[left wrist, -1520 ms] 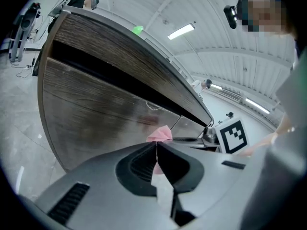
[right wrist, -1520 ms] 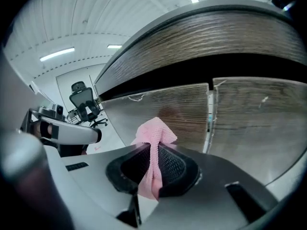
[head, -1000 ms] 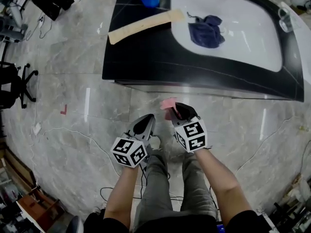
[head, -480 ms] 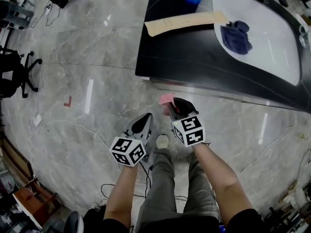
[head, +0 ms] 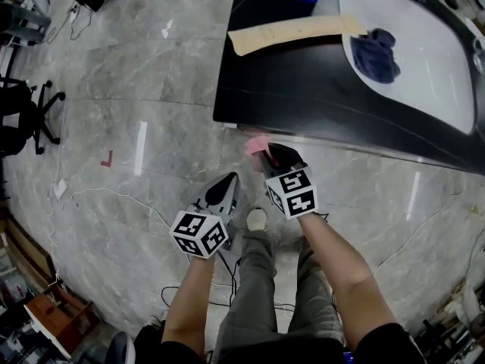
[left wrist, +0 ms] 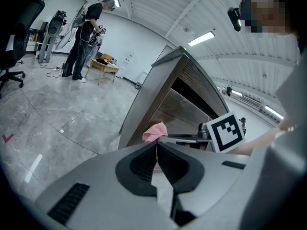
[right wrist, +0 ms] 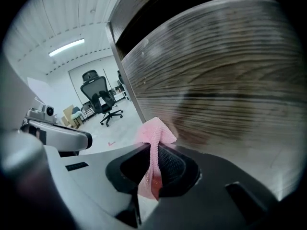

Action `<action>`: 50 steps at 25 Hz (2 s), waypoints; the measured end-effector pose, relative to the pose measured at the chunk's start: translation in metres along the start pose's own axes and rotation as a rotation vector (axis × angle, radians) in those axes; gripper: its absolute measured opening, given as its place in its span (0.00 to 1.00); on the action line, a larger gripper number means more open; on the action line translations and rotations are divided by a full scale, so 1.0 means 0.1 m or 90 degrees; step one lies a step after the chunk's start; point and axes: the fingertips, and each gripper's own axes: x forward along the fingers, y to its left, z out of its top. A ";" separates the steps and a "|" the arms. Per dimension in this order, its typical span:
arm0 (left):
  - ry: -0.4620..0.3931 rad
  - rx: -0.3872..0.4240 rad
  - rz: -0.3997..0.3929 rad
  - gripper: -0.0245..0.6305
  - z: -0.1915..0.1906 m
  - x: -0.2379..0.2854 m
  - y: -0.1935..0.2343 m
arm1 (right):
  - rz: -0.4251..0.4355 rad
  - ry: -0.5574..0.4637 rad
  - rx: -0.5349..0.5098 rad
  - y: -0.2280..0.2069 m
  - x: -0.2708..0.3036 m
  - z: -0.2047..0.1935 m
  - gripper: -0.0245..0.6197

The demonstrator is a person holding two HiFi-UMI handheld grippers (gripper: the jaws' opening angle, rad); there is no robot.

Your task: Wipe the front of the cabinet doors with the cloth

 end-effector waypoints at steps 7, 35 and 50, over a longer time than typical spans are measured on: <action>0.011 0.009 -0.018 0.05 -0.06 0.27 -0.32 | -0.027 0.002 0.009 -0.42 -0.36 -0.16 0.12; 0.101 0.088 -0.148 0.05 -0.62 1.46 -2.19 | -0.151 -0.020 0.084 -2.13 -1.92 -0.80 0.12; 0.096 0.099 -0.144 0.05 -0.69 1.27 -2.63 | -0.065 -0.045 0.099 -1.44 -2.47 -0.86 0.12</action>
